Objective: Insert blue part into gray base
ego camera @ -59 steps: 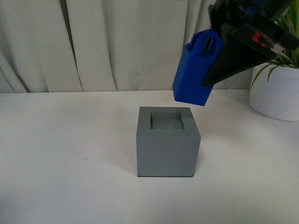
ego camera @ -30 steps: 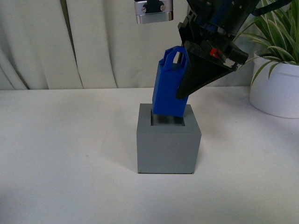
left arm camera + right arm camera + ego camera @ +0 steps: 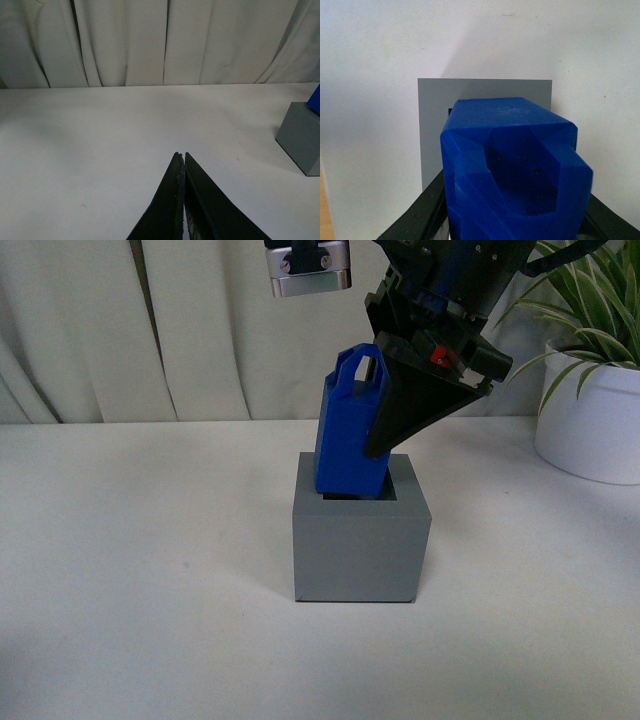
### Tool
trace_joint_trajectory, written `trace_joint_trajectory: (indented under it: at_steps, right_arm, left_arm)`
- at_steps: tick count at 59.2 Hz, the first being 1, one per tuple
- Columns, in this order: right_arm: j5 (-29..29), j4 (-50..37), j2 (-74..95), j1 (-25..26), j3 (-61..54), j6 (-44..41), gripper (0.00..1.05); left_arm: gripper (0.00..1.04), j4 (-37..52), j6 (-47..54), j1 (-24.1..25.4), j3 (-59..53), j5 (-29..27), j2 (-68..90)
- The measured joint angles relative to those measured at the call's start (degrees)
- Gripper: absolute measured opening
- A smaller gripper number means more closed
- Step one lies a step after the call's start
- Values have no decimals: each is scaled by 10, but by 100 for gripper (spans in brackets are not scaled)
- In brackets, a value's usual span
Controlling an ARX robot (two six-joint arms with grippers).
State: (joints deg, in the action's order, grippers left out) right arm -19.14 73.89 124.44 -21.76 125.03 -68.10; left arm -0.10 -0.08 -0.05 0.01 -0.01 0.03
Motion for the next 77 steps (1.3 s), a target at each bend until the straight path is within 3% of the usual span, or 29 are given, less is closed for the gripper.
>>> trace_joint_trajectory:
  at_steps: [33, 52, 55, 68, 77]
  right_arm:
    - [27, 6, 8, 2, 6, -12, 47]
    - [-13, -23, 2, 10, -7, 3, 95]
    - [-26, -34, -9, 14, -20, 7, 97]
    - [-95, -162, -113, 47, -148, 40, 96]
    - [-154, -368, -266, 89, -356, 117, 96]
  left_arm:
    - [4, 0, 0, 0, 0, 0, 0]
    - [4, 0, 0, 0, 0, 0, 0]
    - [4, 0, 0, 0, 0, 0, 0]
    - [4, 0, 0, 0, 0, 0, 0]
    - [4, 0, 0, 0, 0, 0, 0]
